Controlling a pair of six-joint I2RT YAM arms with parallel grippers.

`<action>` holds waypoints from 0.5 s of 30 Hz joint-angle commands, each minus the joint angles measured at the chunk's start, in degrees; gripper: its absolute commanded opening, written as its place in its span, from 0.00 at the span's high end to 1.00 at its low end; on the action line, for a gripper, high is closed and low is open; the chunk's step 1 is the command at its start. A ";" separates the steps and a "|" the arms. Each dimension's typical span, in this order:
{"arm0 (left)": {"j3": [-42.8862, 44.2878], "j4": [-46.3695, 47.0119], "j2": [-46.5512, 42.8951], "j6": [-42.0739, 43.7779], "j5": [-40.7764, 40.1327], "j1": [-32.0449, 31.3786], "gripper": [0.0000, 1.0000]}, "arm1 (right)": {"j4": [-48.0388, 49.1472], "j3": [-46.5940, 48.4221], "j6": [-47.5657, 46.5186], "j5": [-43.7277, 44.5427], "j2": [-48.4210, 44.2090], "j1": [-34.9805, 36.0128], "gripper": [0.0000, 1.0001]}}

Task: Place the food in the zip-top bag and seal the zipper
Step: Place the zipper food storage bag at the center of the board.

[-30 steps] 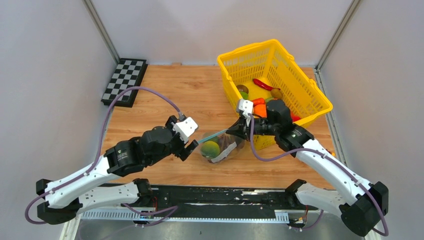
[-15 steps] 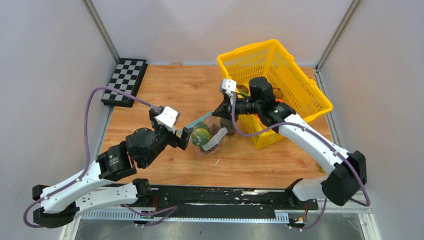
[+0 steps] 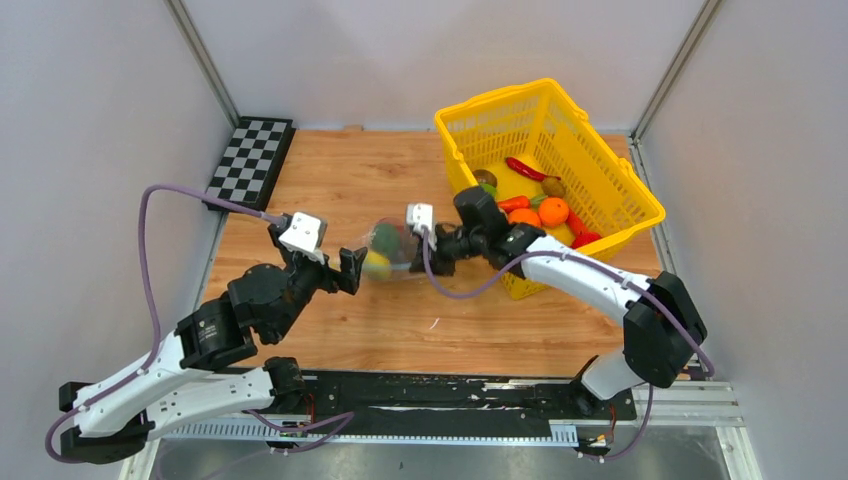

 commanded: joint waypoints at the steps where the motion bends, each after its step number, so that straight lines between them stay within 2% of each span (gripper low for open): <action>1: -0.37 1.30 2.05 -1.38 -0.80 0.40 0.00 | -2.14 -7.86 -3.58 -1.33 -5.26 5.71 0.87; 3: -0.17 1.39 3.35 -1.25 0.08 1.40 0.00 | -3.22 -9.41 -2.69 -1.08 -6.99 6.51 0.69; 4: 0.04 1.40 3.96 -1.37 0.88 2.14 0.00 | -3.70 -9.73 -1.93 -0.50 -8.09 6.63 0.57; 5: 0.14 1.28 4.51 -1.65 2.02 3.25 0.00 | -4.19 -9.92 -1.73 -0.03 -8.99 6.65 0.51; 7: -0.03 1.20 5.28 -2.53 4.06 5.31 0.00 | -4.46 -9.90 -1.34 0.75 -11.45 6.65 0.47; 11: -1.31 1.73 6.05 -4.54 8.73 10.05 0.00 | -1.00 -10.78 0.39 2.84 -14.00 6.65 0.46; 15: -3.37 2.50 8.31 -7.90 13.22 14.86 0.00 | 4.80 -11.93 8.07 13.40 -11.97 6.65 0.48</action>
